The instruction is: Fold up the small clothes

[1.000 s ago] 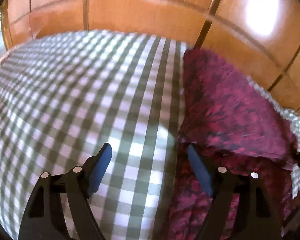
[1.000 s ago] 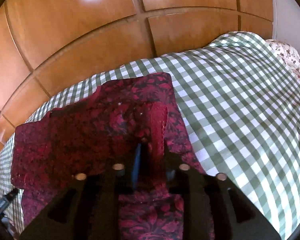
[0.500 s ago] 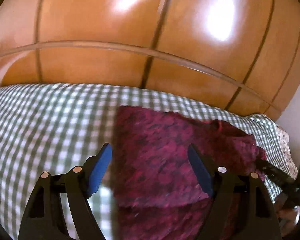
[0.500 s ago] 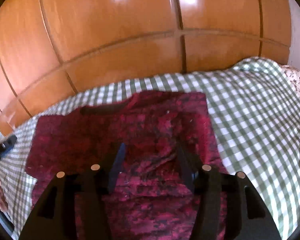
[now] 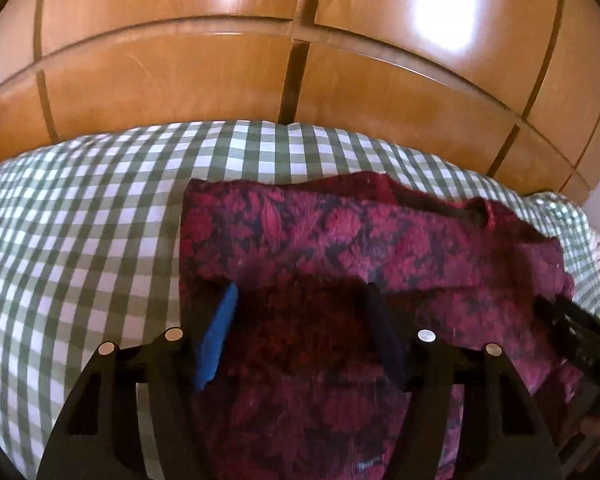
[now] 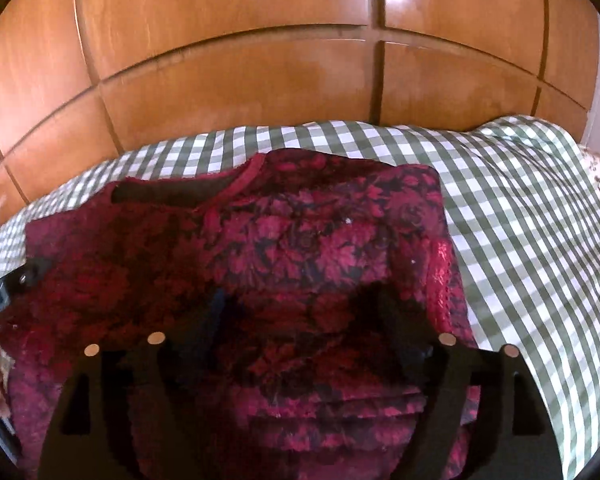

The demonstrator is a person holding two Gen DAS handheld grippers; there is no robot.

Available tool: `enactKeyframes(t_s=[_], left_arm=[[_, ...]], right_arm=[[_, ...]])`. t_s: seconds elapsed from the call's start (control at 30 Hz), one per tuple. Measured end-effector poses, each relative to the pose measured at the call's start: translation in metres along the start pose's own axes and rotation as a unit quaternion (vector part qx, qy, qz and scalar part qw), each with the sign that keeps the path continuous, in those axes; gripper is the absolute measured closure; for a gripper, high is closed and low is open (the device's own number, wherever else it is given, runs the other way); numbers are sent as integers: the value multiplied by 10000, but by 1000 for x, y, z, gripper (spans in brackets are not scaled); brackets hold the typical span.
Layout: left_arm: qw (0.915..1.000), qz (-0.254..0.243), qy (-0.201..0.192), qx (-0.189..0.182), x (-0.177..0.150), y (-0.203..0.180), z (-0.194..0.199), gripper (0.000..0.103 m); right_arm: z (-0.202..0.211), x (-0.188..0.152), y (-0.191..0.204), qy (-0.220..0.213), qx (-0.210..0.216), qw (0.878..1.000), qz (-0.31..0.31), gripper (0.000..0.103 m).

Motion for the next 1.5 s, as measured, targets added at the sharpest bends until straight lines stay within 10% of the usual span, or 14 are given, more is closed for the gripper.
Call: enactKeyframes(t_s=[0.23,0.73,1.5], left_arm=[[9989,-89,-174,420,1,-4,31,30],[9974,-68,-702,148,12,-14,105,25],[9992,-157,-58,370,-29,-9,65,23]], right_arm=[[-2,-1,-2,-55,-4,10000,-8,22],[60,5,9,-355,-54,9993,145,9],[27,-20,-15,22,-305,9995,-79,2]])
Point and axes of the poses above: each gripper's, at about its wrist camera, not at the fingertips, and z roughly against the way its jaws point, y to its left, x to its top, the point moved 9 cm from there along -z, roughly the way its jaws point, and after that the axes turned 5 degrees about -y, right-handed, at the moved point
